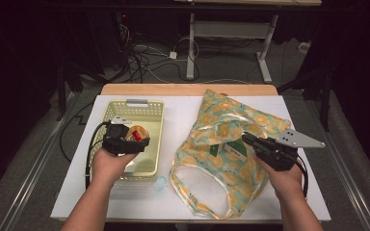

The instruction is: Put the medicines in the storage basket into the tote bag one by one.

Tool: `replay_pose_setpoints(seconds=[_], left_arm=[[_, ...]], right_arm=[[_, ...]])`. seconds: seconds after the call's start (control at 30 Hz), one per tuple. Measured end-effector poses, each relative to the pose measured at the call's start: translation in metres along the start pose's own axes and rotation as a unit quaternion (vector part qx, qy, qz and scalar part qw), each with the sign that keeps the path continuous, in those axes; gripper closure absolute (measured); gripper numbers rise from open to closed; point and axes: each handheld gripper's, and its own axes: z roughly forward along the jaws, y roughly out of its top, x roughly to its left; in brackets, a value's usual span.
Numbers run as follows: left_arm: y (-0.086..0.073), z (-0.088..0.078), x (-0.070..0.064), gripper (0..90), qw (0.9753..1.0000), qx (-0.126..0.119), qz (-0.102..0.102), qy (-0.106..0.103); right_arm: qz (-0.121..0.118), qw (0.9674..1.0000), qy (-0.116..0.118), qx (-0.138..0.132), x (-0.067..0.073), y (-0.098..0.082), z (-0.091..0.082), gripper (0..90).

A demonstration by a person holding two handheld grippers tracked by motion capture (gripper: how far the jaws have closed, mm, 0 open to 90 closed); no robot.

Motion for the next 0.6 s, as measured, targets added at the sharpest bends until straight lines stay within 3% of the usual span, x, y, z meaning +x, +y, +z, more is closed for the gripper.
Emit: replay_pose_setpoints(seconds=[0.33,0.6], left_arm=[[-0.022,-0.006,-0.018,19.1,0.9979,-0.056,0.012,-0.031],[-0.033,-0.009,-0.038,19.1,0.9955,-0.073,0.040,-0.045]], right_arm=[[-0.001,1.0000,0.003,0.002,0.002,-0.001,0.002,90.0],[-0.002,1.0000,0.002,0.005,0.001,-0.002,0.002,90.0]])
